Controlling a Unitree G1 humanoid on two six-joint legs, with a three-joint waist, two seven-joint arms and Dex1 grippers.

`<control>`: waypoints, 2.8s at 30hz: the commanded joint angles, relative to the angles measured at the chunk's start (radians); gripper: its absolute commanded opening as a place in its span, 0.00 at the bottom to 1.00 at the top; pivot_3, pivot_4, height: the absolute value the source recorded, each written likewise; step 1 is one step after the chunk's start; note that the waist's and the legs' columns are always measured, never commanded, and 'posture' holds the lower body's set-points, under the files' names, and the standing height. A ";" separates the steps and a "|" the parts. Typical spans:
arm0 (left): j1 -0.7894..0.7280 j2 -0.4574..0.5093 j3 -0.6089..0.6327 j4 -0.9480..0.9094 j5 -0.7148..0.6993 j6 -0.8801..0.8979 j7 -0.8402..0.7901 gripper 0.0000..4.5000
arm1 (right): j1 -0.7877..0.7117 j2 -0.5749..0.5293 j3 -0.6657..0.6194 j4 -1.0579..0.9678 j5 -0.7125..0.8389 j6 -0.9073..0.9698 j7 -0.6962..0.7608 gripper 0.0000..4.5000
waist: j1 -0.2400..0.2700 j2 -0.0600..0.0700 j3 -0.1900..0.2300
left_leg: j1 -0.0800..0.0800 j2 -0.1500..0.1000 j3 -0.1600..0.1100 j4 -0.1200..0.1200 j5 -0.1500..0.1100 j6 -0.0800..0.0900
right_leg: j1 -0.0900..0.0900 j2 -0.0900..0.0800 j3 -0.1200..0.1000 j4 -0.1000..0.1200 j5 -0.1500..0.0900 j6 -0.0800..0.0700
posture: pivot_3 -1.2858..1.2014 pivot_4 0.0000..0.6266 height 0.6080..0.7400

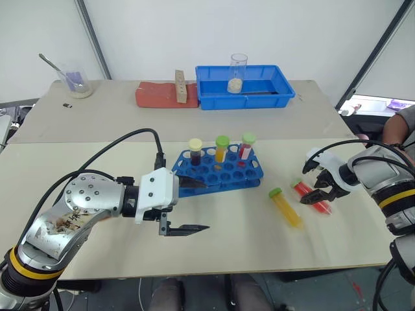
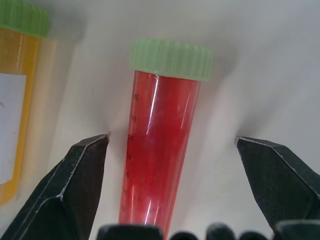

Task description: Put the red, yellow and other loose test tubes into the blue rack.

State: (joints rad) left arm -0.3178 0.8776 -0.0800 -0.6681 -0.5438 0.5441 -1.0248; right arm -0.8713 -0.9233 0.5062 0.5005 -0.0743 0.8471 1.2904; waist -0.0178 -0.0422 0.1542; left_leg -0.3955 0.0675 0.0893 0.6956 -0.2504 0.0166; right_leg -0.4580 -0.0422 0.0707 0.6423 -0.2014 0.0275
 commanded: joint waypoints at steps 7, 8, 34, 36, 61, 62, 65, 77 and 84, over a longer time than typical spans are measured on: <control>0.002 0.014 0.009 -0.015 0.019 -0.020 -0.010 1.00 | -0.026 0.024 -0.044 0.019 -0.010 0.061 0.023 0.23 | 0.000 0.000 0.000 | 0.000 0.000 0.000 0.000 0.000 0.000 | 0.000 0.000 0.000 0.000 0.000 0.000 | 0.52 0.24 0.74; 0.002 0.014 0.021 -0.011 0.006 -0.011 -0.011 1.00 | -0.023 0.019 -0.064 0.003 0.002 0.081 0.020 0.23 | 0.000 0.000 0.000 | 0.000 0.000 0.000 0.000 0.000 0.000 | 0.000 0.000 0.000 0.000 0.000 0.000 | 0.52 0.24 0.74; 0.066 0.074 0.281 0.089 -0.111 0.006 -0.049 1.00 | 0.552 0.593 -0.670 -0.942 0.306 -0.310 -0.664 0.23 | 0.005 0.000 0.000 | -0.004 -0.001 -0.003 0.000 0.000 0.000 | -0.001 -0.001 -0.003 0.000 -0.001 0.001 | 0.52 0.24 0.74; 0.054 0.073 0.274 0.093 -0.112 0.007 -0.052 1.00 | 0.565 0.608 -0.660 -0.912 0.299 -0.369 -0.681 0.23 | 0.003 0.000 0.000 | -0.003 0.000 -0.003 0.000 0.000 0.000 | -0.001 -0.001 -0.003 0.000 -0.001 0.001 | 0.52 0.24 0.74; 0.050 0.052 0.256 0.086 -0.145 -0.009 -0.086 1.00 | 0.588 0.679 -0.534 -0.694 0.241 -0.643 -0.838 0.23 | -0.003 0.000 0.000 | -0.003 0.000 -0.004 -0.001 0.000 0.000 | -0.001 0.000 -0.003 0.000 -0.002 0.000 | 0.52 0.24 0.74; 0.049 0.052 0.256 0.086 -0.145 -0.010 -0.086 1.00 | 0.591 0.676 -0.533 -0.690 0.238 -0.645 -0.840 0.23 | -0.003 0.000 0.000 | -0.003 0.000 -0.004 -0.001 0.000 0.000 | -0.001 0.000 -0.003 0.000 -0.002 0.000 | 0.52 0.24 0.74; 0.048 0.054 0.254 0.088 -0.145 -0.014 -0.085 1.00 | 0.598 0.666 -0.531 -0.689 0.235 -0.647 -0.846 0.23 | -0.003 0.000 0.000 | -0.003 0.000 -0.004 -0.001 0.000 0.000 | -0.001 0.000 -0.003 0.001 -0.002 0.000 | 0.52 0.24 0.74; 0.041 0.050 0.251 0.097 -0.140 -0.020 -0.076 1.00 | 0.617 0.710 -0.530 -0.703 0.272 -0.636 -0.882 0.23 | -0.002 0.000 0.000 | -0.003 0.000 -0.004 -0.001 0.000 0.000 | -0.001 0.000 -0.003 0.000 -0.002 0.000 | 0.52 0.24 0.74; 0.035 0.042 0.246 0.101 -0.136 -0.021 -0.059 1.00 | 0.623 0.753 -0.559 -0.691 0.300 -0.646 -0.921 0.23 | -0.005 0.000 0.000 | -0.003 0.000 -0.004 -0.001 0.000 0.000 | -0.001 0.000 -0.003 0.001 -0.002 0.000 | 0.52 0.24 0.74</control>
State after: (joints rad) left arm -0.2674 0.9206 0.1592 -0.5608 -0.6815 0.5425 -1.0888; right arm -0.2493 -0.1734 -0.0345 -0.1661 0.2076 0.2204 0.3776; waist -0.0227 -0.0420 0.1544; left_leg -0.3983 0.0675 0.0851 0.6947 -0.2503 0.0163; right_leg -0.4588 -0.0419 0.0680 0.6429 -0.2034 0.0271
